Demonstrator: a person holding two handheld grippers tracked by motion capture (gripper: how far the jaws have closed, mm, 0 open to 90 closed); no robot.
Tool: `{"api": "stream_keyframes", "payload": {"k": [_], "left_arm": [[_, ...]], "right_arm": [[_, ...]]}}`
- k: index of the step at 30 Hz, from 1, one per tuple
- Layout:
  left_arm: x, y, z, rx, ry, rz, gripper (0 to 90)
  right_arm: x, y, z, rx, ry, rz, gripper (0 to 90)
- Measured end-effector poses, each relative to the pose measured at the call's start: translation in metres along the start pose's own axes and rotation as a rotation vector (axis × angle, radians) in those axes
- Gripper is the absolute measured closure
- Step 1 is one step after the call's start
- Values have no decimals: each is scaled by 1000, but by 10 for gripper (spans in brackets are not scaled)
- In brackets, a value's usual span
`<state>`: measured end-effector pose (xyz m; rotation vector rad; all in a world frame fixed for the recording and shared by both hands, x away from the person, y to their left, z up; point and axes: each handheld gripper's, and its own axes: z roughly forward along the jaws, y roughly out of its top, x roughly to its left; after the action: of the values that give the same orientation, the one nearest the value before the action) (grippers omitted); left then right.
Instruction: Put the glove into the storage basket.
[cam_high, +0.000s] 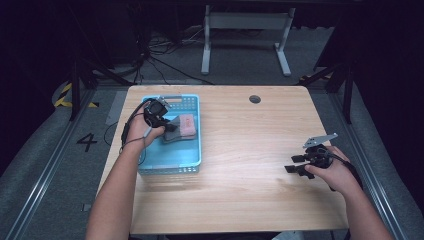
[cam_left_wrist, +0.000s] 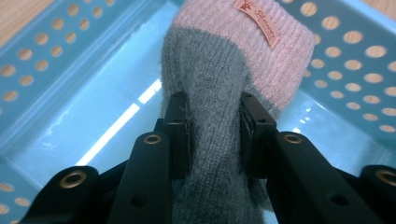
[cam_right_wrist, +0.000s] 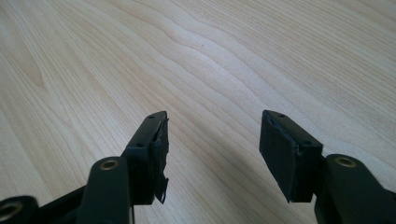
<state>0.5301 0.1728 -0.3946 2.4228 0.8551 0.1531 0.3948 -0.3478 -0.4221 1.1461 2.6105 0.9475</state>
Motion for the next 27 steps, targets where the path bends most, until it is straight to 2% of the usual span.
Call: {"api": "stream_keyframes", "payload": {"k": [6,9,12,19,24,27], "left_arm": [[1,2,12,44,6,-7,688],[2,2,20,55,-10,-18,686],[3,4,25,77,4,-6,682],[5,5,32,87,19,0,669],[8,5,36,93,22,-34,622],[9,4,37,87,29,-42,580]], "right_arm": [[-1,-2,-1,0,-5,3,432],[0,-2,-2,-2,-7,3,430],[0,-2,-2,-4,-8,2,420],[1,-2,0,1,-2,-3,418],[1,-2,-1,-4,-2,-6,418],[2,-2,-1,-9,-3,-6,417]]}}
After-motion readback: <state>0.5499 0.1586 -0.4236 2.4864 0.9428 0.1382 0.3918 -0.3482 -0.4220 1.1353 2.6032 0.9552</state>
